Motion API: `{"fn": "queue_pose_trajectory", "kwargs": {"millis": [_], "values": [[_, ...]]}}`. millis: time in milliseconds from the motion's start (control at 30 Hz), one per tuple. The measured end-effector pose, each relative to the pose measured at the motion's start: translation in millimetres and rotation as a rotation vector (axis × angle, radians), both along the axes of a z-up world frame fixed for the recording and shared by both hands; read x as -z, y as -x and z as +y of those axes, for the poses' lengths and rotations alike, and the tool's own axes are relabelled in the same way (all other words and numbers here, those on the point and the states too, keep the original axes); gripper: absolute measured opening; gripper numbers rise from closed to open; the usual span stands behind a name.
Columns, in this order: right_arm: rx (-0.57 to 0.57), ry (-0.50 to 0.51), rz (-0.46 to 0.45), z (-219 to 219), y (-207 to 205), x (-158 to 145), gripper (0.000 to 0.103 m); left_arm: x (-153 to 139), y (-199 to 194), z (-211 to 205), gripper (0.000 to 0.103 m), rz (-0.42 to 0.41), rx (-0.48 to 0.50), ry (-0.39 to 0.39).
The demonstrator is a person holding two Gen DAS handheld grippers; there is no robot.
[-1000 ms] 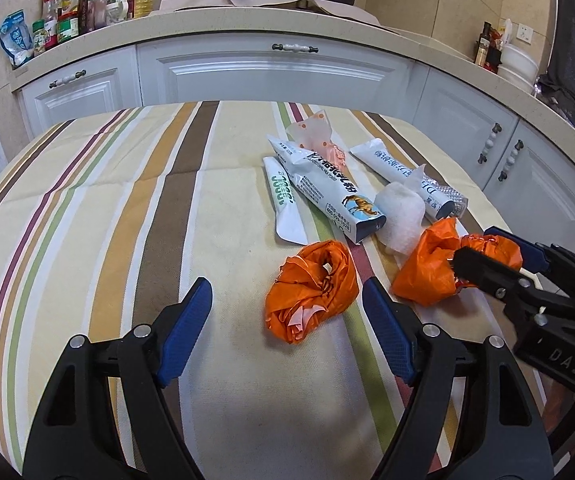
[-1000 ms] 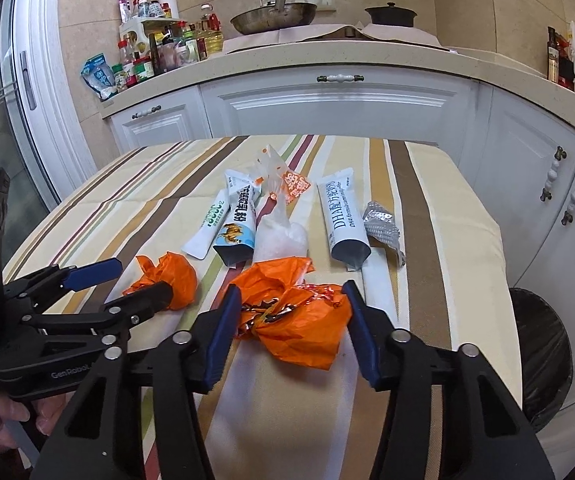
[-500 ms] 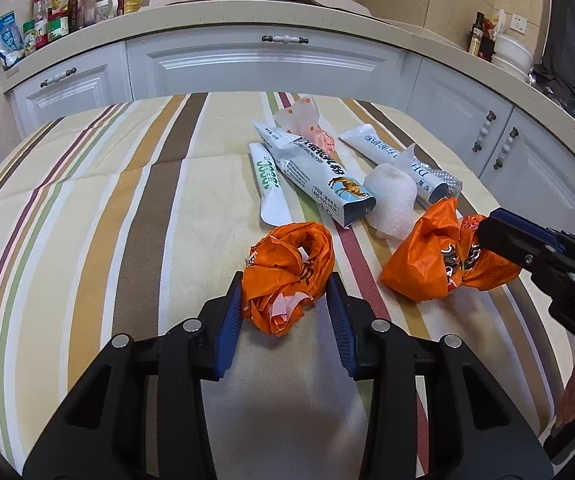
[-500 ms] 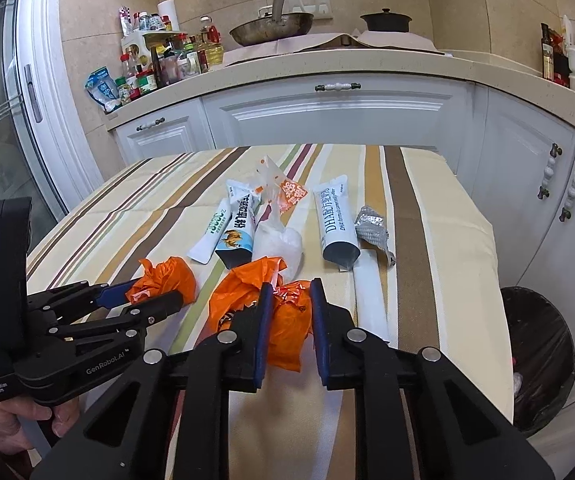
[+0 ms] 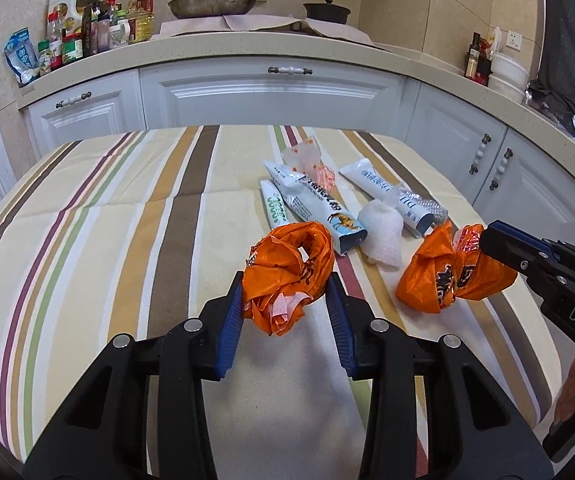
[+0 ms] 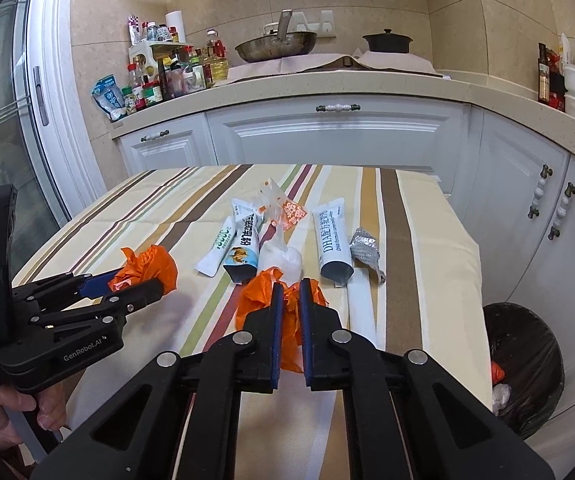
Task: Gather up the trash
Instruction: 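Carry both orange bags over the bin and open both tools to drop them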
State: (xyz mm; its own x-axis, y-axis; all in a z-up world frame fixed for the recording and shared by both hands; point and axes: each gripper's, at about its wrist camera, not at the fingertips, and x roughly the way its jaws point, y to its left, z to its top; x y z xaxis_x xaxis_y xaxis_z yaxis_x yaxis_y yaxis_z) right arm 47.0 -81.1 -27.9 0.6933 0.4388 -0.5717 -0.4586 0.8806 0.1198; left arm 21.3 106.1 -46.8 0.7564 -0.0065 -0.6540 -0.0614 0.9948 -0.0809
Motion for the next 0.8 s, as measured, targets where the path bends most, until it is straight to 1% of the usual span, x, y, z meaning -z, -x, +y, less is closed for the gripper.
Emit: {"fn": "queue_pose_trajectory", "kwargs": {"millis": [267,467,600,800], "values": [[0.038,-0.011,-0.051,-17.2,7.5,-17.8,0.008,-18.2,6.7,-11.7,0.038,-0.041,0.022,0.001],[0.119,-0.009,-0.102,-46.2,10.5,-33.6,0.008,-32.6,4.1,-35.2,0.038,-0.077,0.071,0.004],[0.213,0.010,-0.132,-76.9,8.8,-39.4,0.008,-40.9,-4.4,-62.3,0.038,-0.101,0.133,0.016],[0.354,0.033,-0.154,-129.1,3.4,-39.2,0.008,-46.5,-24.5,-118.2,0.038,-0.123,0.247,0.025]]}}
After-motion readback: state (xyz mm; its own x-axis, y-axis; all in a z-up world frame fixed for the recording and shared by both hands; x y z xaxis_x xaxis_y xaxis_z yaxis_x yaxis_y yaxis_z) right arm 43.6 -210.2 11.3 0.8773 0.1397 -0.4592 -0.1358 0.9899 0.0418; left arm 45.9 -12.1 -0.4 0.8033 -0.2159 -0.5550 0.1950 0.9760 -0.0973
